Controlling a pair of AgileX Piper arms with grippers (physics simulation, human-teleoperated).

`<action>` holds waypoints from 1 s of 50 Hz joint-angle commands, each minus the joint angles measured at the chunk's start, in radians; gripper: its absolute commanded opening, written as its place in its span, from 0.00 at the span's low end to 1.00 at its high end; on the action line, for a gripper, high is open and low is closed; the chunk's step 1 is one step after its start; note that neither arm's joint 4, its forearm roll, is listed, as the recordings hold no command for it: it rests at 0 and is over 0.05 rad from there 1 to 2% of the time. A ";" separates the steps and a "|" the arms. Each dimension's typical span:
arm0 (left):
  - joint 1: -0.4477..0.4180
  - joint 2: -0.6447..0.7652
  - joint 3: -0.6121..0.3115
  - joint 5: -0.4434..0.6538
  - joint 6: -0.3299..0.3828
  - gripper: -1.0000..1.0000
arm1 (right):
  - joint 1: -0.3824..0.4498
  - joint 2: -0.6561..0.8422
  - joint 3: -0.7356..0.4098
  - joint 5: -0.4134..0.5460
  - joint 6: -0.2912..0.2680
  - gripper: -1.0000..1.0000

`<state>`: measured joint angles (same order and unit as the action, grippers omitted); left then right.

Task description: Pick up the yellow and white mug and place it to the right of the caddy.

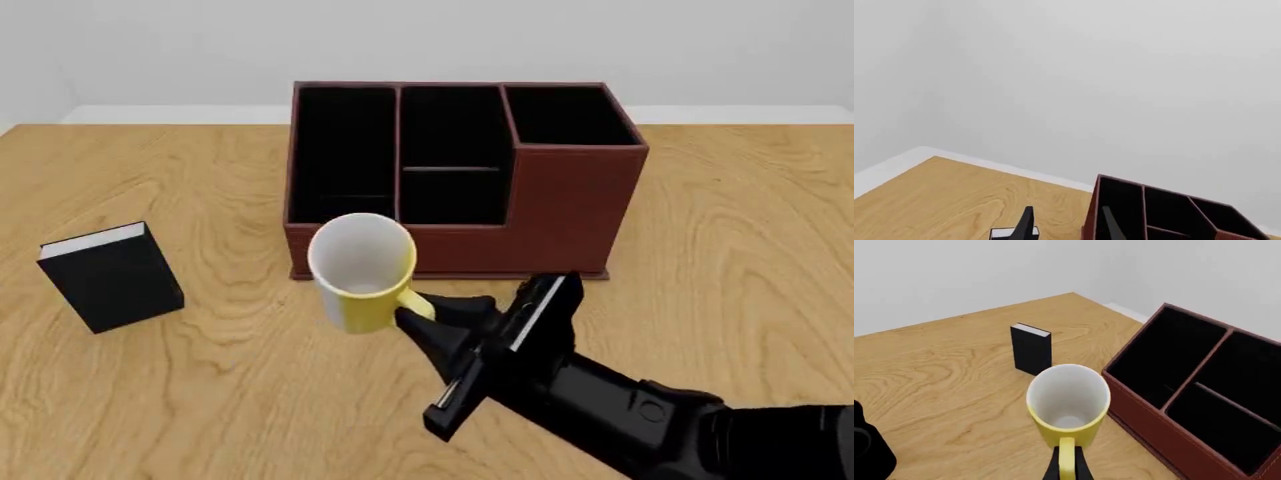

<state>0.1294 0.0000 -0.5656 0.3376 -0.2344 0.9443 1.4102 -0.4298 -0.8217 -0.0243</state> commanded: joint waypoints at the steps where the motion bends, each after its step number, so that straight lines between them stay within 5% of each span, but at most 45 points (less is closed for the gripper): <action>1: -0.025 0.000 -0.023 0.011 0.015 1.00 | -0.083 -0.154 0.095 0.040 -0.016 0.00; 18: -0.073 0.001 0.020 0.009 0.082 1.00 | -0.237 -0.379 0.145 0.194 -0.060 0.00; 35: -0.128 0.002 0.035 0.000 0.077 1.00 | -0.394 -0.625 0.176 0.383 -0.071 0.00; 50: -0.138 0.001 0.024 0.007 0.093 1.00 | -0.591 -0.700 0.158 0.464 -0.084 0.00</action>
<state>0.0012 0.0011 -0.5347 0.3398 -0.1500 0.4694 0.7846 -0.2571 -0.4264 -0.1035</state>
